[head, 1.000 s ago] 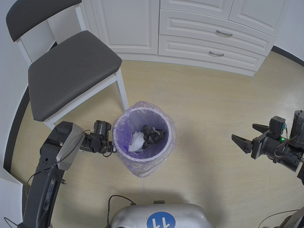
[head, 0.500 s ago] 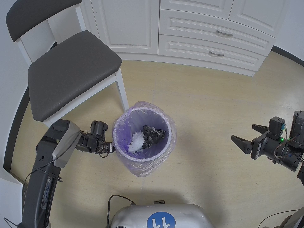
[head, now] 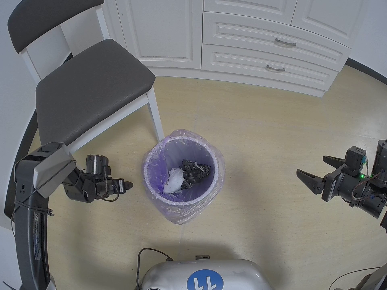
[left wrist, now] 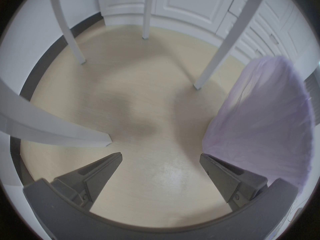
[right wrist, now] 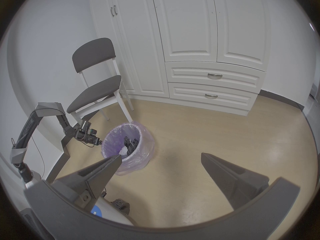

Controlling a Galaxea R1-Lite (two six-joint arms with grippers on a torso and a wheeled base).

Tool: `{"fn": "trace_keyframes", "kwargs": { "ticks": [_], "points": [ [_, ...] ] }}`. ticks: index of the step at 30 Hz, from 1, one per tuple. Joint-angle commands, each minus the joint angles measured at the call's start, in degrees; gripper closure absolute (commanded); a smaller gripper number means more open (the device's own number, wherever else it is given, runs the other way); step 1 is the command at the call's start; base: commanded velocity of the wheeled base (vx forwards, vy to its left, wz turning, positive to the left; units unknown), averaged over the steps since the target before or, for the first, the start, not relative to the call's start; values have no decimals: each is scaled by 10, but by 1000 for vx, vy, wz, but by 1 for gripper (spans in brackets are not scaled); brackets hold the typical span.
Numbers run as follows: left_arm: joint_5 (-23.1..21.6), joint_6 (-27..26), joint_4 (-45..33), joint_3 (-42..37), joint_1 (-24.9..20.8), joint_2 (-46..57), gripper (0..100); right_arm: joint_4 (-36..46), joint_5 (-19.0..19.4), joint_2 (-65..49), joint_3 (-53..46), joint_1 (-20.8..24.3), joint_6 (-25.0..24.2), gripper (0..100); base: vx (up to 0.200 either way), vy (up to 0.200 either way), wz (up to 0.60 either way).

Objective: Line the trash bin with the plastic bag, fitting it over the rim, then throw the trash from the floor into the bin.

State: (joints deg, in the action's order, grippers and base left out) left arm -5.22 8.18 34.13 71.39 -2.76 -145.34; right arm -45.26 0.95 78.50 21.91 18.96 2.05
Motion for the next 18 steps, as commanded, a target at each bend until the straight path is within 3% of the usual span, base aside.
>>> {"fn": "trace_keyframes", "kwargs": {
  "ticks": [1,4,9,18],
  "points": [
    [-29,17,85,-107,22,70,0,-1,4,-16,1,0,0,0,0,0,0],
    [-30,23,106,-116,19,76,0,-1,5,-17,1,0,0,0,0,0,0],
    [-31,77,146,-114,3,94,0,-1,5,-19,2,0,-1,0,0,0,0],
    [-32,81,146,-98,-30,81,0,0,5,-14,2,-1,-3,0,0,0,0]
  ]
}}
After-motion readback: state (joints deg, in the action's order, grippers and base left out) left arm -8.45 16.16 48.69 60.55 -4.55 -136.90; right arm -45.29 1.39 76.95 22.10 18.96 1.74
